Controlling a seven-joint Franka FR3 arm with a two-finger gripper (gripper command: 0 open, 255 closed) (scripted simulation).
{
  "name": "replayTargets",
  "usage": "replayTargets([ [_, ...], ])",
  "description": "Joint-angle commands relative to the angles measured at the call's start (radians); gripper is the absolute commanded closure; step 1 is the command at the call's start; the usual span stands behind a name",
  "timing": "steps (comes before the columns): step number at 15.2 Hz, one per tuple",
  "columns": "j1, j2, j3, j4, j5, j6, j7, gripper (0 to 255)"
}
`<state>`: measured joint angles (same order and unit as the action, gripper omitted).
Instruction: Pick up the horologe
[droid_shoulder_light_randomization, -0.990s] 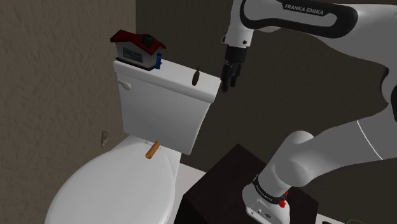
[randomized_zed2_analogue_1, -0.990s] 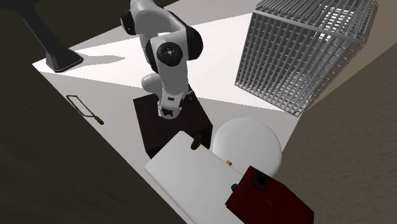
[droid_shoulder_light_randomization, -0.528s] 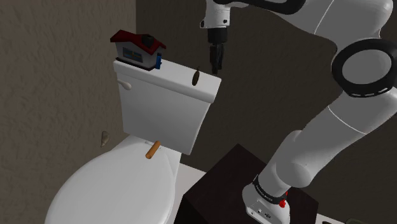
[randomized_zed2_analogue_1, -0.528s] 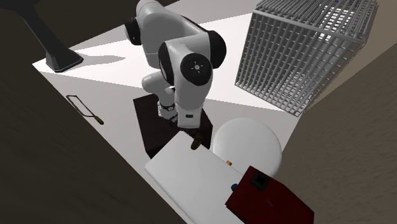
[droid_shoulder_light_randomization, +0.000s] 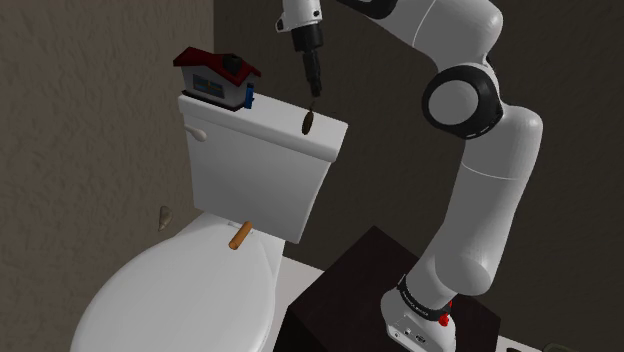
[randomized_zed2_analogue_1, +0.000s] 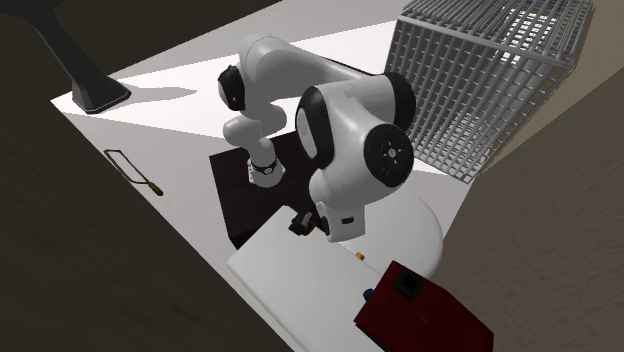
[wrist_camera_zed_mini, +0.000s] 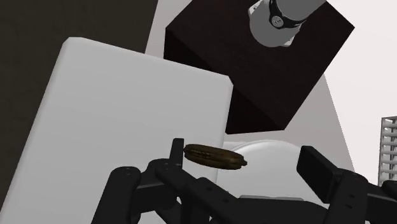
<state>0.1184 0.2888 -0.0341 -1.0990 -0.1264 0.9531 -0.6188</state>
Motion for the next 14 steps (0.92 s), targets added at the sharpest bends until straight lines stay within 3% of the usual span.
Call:
replayTargets([
  [1, 0.001, -0.001, 0.002, -0.024, -0.002, 0.019, -0.005, 0],
  [7, 0.000, -0.038, 0.003, -0.142, 0.002, 0.100, 0.007, 0],
  [8, 0.001, -0.037, 0.003, -0.141, 0.003, 0.099, 0.008, 255],
  [14, 0.001, -0.036, 0.003, -0.141, 0.003, 0.100, 0.009, 255],
])
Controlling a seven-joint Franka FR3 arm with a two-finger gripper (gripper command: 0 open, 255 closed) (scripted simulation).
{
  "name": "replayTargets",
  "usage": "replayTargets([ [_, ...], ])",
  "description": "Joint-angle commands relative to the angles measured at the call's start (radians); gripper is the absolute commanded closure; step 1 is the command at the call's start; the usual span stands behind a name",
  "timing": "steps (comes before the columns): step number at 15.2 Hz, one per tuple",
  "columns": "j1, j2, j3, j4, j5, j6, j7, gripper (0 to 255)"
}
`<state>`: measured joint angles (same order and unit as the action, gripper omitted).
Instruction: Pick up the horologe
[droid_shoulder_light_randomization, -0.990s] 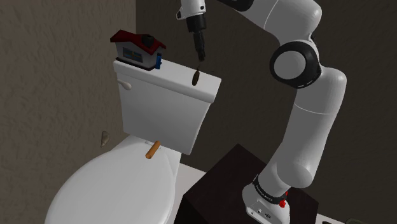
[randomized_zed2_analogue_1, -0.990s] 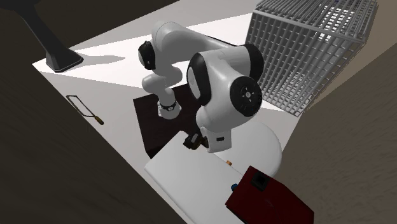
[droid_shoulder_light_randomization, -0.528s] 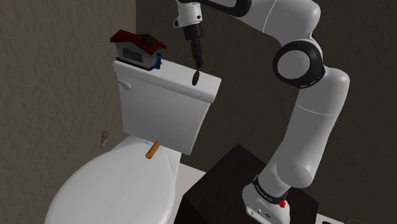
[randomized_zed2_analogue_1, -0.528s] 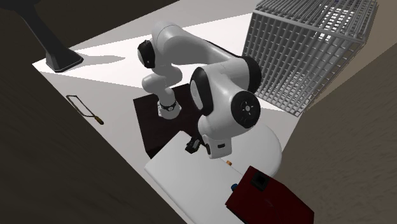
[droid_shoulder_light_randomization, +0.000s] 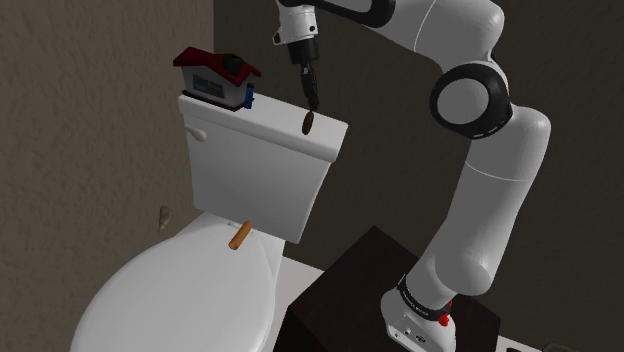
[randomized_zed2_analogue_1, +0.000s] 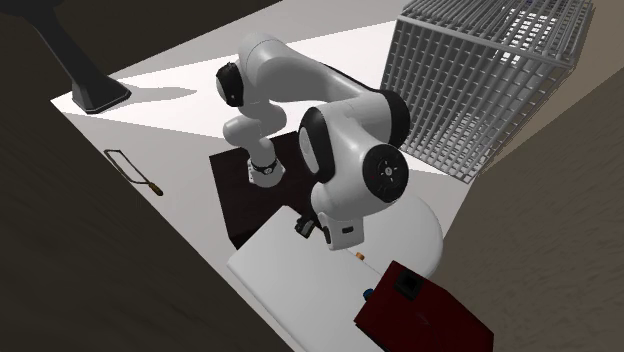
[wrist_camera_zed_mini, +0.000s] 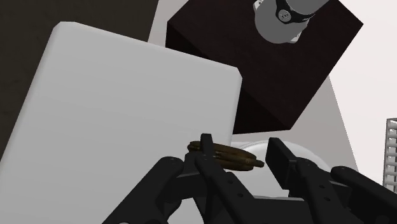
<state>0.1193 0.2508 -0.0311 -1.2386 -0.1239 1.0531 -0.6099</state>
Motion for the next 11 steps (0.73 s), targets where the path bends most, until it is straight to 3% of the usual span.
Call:
replayTargets([
  [1, 0.000, 0.001, 0.000, -0.001, 0.001, 0.000, 0.000, 255],
  [3, -0.001, 0.001, 0.000, -0.002, 0.000, 0.000, -0.002, 255],
  [11, 0.001, 0.076, -0.002, 0.222, -0.010, -0.148, -0.024, 255],
])
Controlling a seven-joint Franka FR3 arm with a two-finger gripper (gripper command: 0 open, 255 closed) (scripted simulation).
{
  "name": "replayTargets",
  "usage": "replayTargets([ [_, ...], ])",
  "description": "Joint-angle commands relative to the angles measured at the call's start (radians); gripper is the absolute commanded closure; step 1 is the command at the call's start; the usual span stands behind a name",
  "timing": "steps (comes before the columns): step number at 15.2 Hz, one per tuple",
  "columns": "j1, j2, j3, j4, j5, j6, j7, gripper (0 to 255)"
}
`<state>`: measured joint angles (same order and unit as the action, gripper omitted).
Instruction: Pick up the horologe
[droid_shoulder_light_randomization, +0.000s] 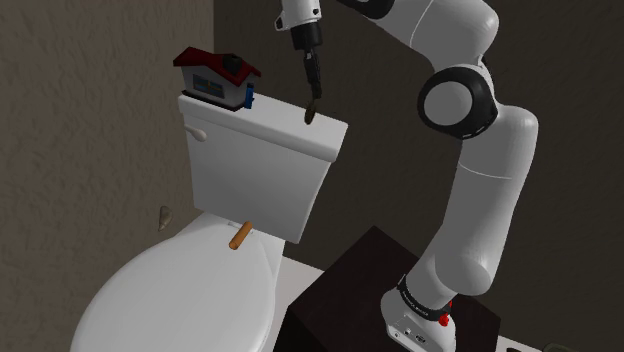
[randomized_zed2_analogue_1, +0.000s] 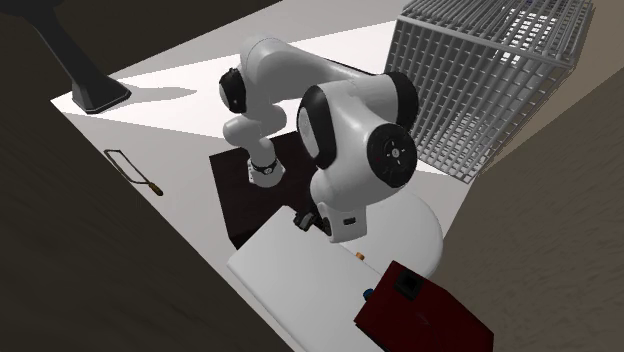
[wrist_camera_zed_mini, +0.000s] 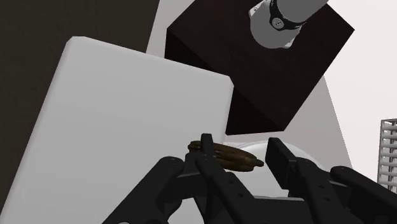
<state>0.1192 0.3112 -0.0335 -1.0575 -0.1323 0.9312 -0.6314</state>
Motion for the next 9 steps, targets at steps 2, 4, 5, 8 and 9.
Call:
replayTargets([
  [2, 0.002, 0.045, -0.001, 0.116, -0.005, -0.071, -0.010, 255],
  [4, 0.002, 0.082, -0.003, 0.205, -0.009, -0.122, -0.019, 255],
  [5, 0.003, 0.106, -0.004, 0.259, -0.012, -0.152, -0.025, 255],
  [8, 0.004, 0.188, -0.009, 0.429, -0.021, -0.240, -0.044, 255],
  [9, 0.004, 0.186, -0.009, 0.426, -0.021, -0.239, -0.044, 255],
])
